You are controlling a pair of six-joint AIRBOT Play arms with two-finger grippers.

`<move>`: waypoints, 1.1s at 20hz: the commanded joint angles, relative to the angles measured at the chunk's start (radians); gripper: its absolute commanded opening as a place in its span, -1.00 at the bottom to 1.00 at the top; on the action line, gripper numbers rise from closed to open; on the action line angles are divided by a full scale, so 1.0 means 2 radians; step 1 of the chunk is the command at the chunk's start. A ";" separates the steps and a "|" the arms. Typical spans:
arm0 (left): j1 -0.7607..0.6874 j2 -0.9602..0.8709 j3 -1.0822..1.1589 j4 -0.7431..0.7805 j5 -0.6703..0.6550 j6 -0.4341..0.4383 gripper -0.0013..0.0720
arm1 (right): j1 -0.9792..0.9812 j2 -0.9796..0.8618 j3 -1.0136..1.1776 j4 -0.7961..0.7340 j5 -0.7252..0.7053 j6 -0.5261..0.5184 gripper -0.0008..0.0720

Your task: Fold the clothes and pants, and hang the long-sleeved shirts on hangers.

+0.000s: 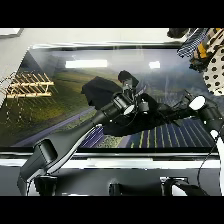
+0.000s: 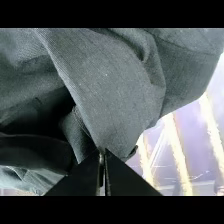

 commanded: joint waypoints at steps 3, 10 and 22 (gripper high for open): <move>0.007 -0.008 -0.002 -0.019 0.006 -0.002 -0.90 | 0.001 0.001 0.000 0.001 0.003 -0.004 -0.92; 0.057 0.044 -0.001 -0.017 -0.065 0.098 -0.91 | 0.001 0.060 0.029 -0.058 0.042 0.010 -0.92; 0.238 0.288 -0.001 -0.017 -0.068 0.276 -0.91 | 0.097 -0.001 0.530 -0.078 0.102 0.002 -0.92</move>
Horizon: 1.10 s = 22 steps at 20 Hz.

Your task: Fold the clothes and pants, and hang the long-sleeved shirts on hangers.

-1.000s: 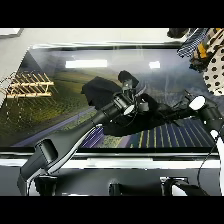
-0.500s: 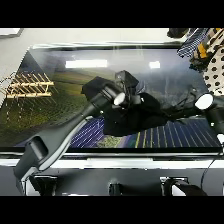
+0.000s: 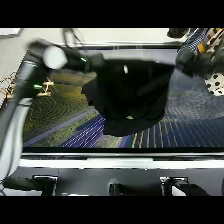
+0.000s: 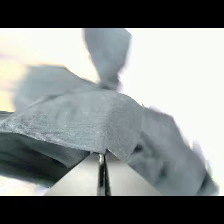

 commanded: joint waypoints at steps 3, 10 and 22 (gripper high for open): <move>0.051 0.124 0.000 0.000 -0.001 0.071 -0.91 | 0.078 0.001 0.154 -0.033 -0.014 0.003 -0.92; 0.051 0.235 0.000 0.035 -0.001 0.082 -0.91 | 0.116 0.042 0.154 -0.041 -0.103 0.015 -0.92; 0.051 0.166 -0.004 0.030 -0.051 0.023 -0.91 | 0.116 0.012 0.146 -0.071 -0.079 0.007 -0.92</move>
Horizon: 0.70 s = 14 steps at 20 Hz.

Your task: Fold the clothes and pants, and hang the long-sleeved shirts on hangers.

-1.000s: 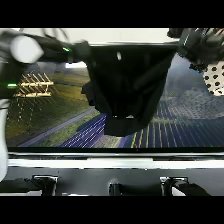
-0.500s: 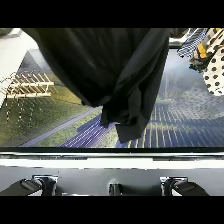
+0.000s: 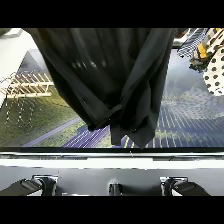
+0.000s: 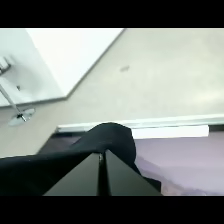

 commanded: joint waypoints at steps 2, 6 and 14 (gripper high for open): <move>0.000 -0.045 -0.028 -0.004 -0.098 -0.017 -0.91 | 0.001 -0.008 -0.037 -0.003 0.152 -0.010 -0.92; -0.001 -0.056 -0.129 -0.016 -0.130 -0.028 -0.91 | 0.027 0.023 -0.196 -0.045 0.218 -0.009 -0.92; -0.001 -0.075 -0.254 -0.068 -0.027 -0.028 -0.90 | 0.047 0.096 -0.539 -0.038 -0.004 0.167 -0.92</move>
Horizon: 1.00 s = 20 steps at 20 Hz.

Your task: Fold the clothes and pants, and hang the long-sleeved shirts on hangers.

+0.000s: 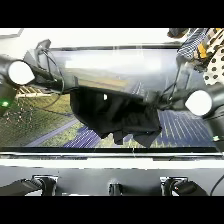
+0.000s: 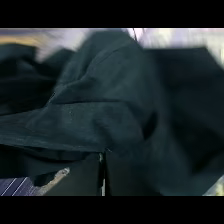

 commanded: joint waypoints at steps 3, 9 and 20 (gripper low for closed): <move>0.000 -0.019 -0.027 -0.018 0.045 -0.001 -0.90 | 0.003 0.004 -0.079 0.020 -0.104 0.042 -0.92; 0.016 -0.020 -0.026 -0.017 0.035 0.000 0.38 | 0.003 -0.005 -0.079 0.058 -0.137 0.026 -0.92; 0.295 0.056 -0.114 0.065 -0.028 0.178 0.43 | 0.006 -0.044 -0.079 0.091 -0.139 -0.018 -0.92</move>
